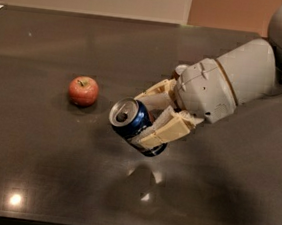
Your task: Place pepsi can upright
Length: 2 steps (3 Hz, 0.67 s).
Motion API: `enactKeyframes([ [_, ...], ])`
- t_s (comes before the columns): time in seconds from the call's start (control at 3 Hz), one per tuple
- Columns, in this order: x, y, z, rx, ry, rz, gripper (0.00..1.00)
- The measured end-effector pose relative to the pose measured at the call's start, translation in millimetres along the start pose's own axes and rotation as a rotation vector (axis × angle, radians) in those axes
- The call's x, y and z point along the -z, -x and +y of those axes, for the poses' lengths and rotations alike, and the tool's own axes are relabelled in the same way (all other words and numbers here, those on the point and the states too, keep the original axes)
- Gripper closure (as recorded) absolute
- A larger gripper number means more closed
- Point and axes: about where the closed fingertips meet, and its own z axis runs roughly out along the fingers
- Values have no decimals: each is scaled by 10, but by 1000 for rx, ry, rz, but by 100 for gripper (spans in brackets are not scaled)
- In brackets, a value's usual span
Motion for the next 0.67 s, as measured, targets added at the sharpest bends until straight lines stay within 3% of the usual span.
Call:
enactKeyframes([
  [0.67, 6, -146, -82, -134, -93, -260, 100],
])
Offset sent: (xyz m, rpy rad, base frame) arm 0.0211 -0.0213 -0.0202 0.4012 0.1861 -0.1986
